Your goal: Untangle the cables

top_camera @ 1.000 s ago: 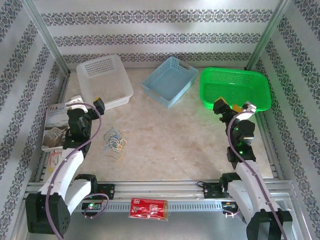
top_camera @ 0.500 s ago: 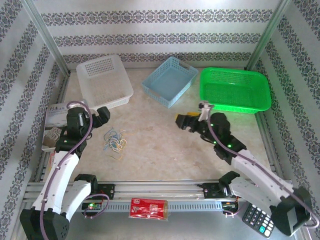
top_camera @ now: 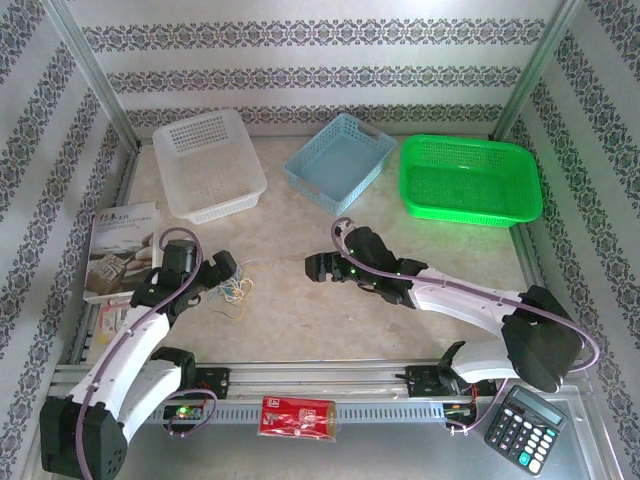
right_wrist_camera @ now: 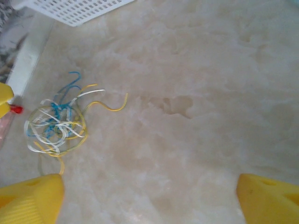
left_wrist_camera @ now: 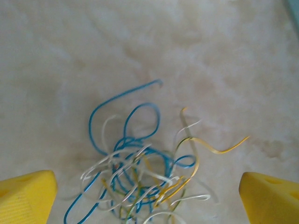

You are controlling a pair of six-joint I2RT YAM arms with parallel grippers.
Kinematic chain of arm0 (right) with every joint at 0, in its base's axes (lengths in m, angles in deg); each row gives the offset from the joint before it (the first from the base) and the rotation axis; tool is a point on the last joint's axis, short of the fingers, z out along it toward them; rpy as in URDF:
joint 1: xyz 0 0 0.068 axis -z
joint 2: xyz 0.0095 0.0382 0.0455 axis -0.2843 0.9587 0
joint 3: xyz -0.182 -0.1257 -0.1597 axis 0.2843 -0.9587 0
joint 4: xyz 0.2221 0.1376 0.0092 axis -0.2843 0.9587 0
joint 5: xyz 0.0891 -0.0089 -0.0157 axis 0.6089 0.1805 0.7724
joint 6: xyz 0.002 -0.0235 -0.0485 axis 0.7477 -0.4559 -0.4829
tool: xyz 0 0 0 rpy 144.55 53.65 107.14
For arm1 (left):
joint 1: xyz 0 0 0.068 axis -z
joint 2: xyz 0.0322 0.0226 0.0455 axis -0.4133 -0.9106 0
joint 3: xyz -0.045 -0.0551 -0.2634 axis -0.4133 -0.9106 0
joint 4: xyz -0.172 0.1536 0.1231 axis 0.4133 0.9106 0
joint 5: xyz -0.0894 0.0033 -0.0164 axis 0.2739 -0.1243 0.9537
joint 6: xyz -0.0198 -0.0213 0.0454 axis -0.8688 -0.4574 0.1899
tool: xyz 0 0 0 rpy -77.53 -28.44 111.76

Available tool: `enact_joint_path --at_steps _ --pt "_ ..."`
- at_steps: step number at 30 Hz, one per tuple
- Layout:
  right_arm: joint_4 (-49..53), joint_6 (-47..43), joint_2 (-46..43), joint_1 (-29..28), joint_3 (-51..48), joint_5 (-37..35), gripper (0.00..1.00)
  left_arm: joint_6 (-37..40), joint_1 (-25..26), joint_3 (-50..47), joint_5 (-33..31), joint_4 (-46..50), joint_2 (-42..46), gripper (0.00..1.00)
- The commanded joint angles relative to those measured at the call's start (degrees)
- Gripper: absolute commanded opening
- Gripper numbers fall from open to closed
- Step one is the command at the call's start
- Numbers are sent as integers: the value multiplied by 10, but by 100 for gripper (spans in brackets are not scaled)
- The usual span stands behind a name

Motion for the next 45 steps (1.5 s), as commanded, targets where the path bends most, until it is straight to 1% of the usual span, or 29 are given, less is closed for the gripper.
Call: enact_joint_path --at_steps 1,4,7,9,11,15,19,23,28,31,35,40,43,45 --pt "26 6 -6 -11 25 -87 98 -19 10 -16 -10 -59 -3 100" --pt "29 15 -24 -12 16 -137 98 -15 15 -28 -1 -84 -13 100" --pt "17 15 -49 -3 -3 -144 98 -17 21 -35 8 -111 -30 100" --pt "5 -1 -63 5 -15 -120 98 -20 27 -40 12 -130 -42 100" --pt "-4 -12 -75 11 -24 -97 95 -23 31 -40 17 -146 -58 100" --pt "-5 -16 -85 36 -28 -20 85 -30 47 -29 21 -166 -99 100" --pt "3 0 -78 55 -26 14 77 -48 82 -21 20 -191 -132 100" --pt "8 8 -64 62 -21 23 71 -77 128 -14 16 -217 -145 100" --pt "10 13 -34 63 -4 27 66 -122 199 -10 -19 -259 -147 100" --pt "10 13 -6 63 14 31 61 -132 232 -3 -32 -274 -161 100" --pt "17 5 42 59 50 41 55 -129 243 18 -38 -243 -159 100" --pt "40 -9 109 43 110 38 48 -115 243 44 -104 -145 -93 100" --pt "57 -20 154 29 153 31 46 -101 242 60 -143 -105 -62 100" --pt "74 -31 186 19 185 20 44 -88 241 71 -157 -91 -53 100"
